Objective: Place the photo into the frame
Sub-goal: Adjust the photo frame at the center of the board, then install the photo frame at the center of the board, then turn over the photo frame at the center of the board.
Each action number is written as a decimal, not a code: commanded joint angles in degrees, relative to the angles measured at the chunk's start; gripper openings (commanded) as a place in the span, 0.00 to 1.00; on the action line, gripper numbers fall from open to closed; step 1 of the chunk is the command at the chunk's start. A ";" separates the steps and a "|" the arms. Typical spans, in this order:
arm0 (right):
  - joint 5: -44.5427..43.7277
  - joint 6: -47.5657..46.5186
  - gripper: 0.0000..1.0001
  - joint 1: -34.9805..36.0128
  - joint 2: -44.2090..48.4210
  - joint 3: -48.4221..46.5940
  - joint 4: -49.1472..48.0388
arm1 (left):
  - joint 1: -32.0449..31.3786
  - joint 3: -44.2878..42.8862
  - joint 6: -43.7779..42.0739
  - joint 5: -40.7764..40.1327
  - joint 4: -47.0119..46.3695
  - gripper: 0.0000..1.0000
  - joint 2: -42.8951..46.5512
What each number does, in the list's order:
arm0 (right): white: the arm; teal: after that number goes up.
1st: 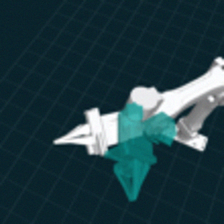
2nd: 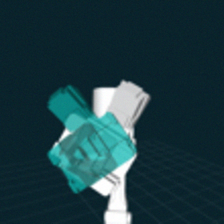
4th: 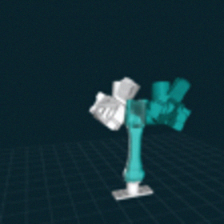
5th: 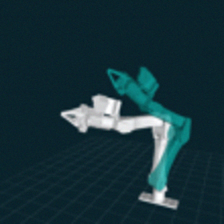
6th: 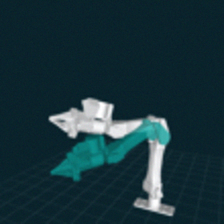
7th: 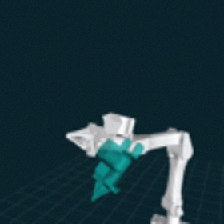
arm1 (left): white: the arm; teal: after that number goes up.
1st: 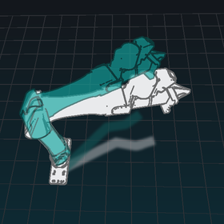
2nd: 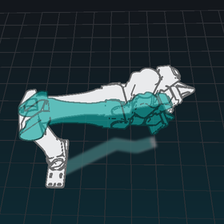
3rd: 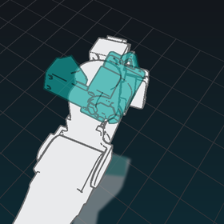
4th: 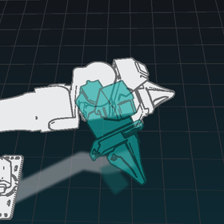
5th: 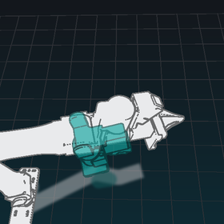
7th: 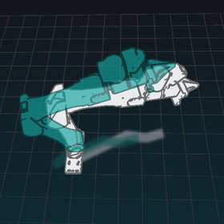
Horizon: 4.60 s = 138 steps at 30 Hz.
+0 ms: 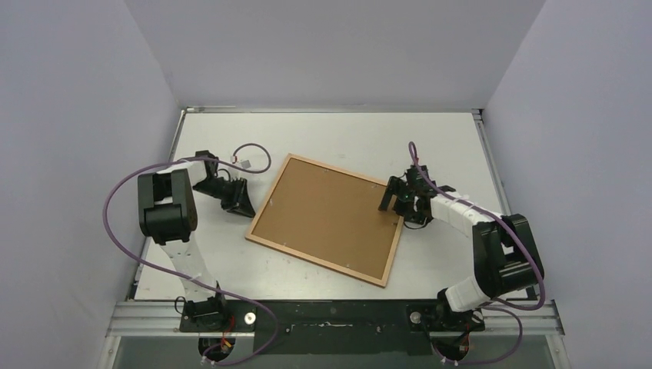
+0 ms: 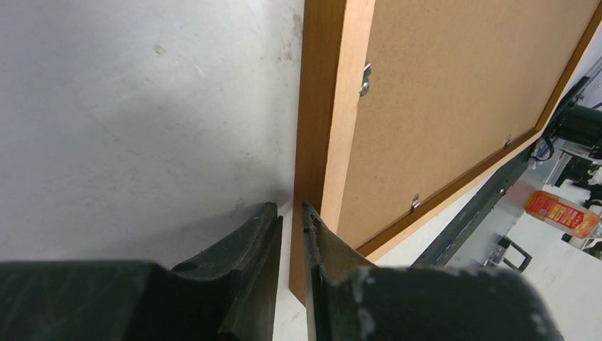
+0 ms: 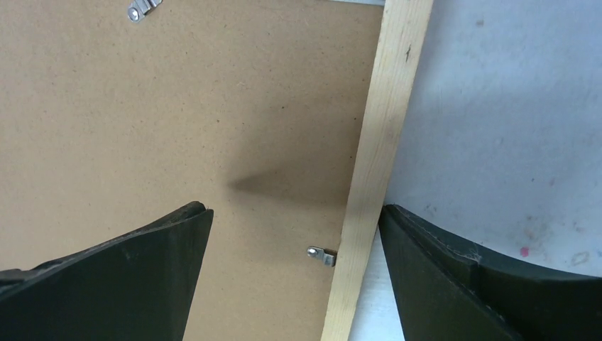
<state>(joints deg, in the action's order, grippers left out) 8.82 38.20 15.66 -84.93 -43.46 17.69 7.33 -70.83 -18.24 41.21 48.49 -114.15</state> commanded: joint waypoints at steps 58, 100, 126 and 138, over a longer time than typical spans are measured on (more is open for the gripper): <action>29.72 -6.99 0.91 29.85 -45.86 -51.63 -20.37 | -2.01 3.77 11.00 5.99 -10.81 0.13 -1.93; 34.01 -4.21 0.90 32.42 -49.53 -53.11 -20.66 | -3.83 3.45 11.20 3.40 -12.18 0.08 -1.97; -1.43 -31.21 0.90 32.19 -28.84 -56.03 7.63 | 1.48 -8.32 7.32 3.92 0.40 0.58 5.49; -27.01 -27.85 0.90 33.42 -6.07 -32.72 6.79 | 8.56 -15.46 -2.51 -15.65 2.20 0.96 25.92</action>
<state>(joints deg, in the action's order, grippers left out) -8.08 10.11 50.35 -92.51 -80.58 22.09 14.31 -85.71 -16.27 35.99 52.95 -95.37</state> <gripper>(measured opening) 0.898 0.968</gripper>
